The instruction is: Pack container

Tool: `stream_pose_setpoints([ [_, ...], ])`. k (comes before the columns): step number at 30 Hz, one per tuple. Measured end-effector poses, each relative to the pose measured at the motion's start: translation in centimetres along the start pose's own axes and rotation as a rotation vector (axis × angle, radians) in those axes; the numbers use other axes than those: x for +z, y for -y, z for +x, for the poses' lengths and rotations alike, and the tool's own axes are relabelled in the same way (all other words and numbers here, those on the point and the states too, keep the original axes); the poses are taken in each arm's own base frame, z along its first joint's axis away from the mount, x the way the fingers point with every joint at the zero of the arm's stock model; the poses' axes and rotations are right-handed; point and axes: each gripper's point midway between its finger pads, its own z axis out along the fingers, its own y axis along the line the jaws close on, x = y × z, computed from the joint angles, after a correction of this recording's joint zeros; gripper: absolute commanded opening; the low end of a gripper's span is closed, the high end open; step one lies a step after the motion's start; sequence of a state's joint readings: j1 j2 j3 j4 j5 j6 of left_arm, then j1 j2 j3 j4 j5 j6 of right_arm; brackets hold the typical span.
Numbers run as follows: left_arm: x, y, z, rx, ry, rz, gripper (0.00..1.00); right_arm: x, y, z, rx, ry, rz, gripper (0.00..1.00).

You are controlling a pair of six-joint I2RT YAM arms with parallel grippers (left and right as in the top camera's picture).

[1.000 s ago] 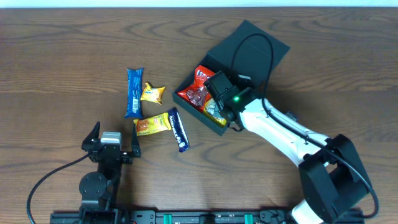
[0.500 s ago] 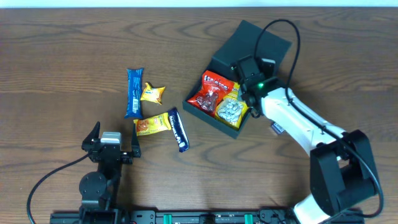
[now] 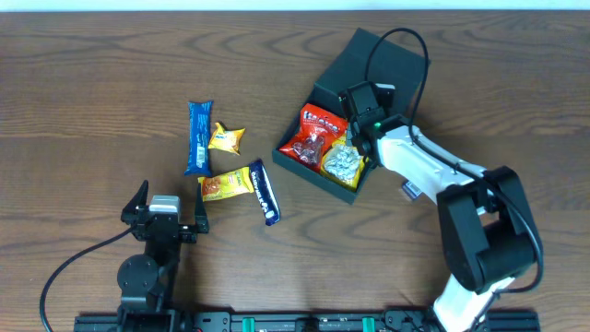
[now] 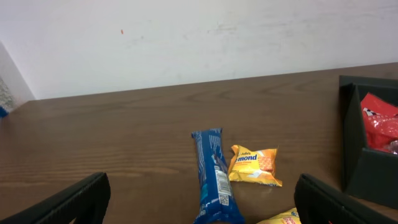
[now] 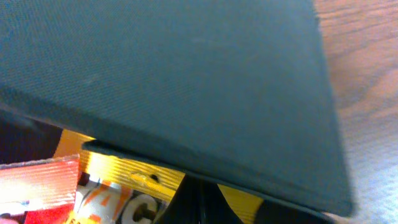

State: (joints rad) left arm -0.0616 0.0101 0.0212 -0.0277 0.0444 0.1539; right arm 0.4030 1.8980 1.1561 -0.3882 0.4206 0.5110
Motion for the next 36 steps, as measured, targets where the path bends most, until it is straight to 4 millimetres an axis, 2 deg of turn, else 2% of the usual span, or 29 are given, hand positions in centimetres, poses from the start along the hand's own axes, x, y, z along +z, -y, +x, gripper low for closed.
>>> stream_pose_setpoints([
  [10, 0.0, 0.0, 0.0, 0.0, 0.0, 0.0, 0.95, 0.0, -1.8, -3.3, -0.007, 0.132, -0.069, 0.01],
  [16, 0.0, 0.0, 0.0, 0.0, 0.0, 0.0, 0.95, -0.2, -2.5, -6.2, 0.056, 0.222, -0.147, 0.01],
  [19, 0.0, 0.0, 0.0, 0.0, 0.0, 0.0, 0.95, -0.3, -2.9, -7.0, 0.084, 0.243, -0.19, 0.01],
  [22, 0.0, 0.0, 0.0, 0.0, 0.0, 0.0, 0.95, -0.3, -3.4, -6.6, 0.089, 0.22, -0.219, 0.01],
  [27, 0.0, 0.0, 0.0, 0.0, 0.0, 0.0, 0.95, -0.3, -3.9, -4.5, 0.062, 0.128, -0.247, 0.01],
  [31, 0.0, 0.0, 0.0, 0.0, 0.0, 0.0, 0.95, -2.2, -4.3, -4.1, 0.041, 0.109, -0.274, 0.01],
  [36, 0.0, 0.0, 0.0, 0.0, 0.0, 0.0, 0.95, -7.8, -3.1, -4.8, 0.033, 0.121, -0.304, 0.01],
])
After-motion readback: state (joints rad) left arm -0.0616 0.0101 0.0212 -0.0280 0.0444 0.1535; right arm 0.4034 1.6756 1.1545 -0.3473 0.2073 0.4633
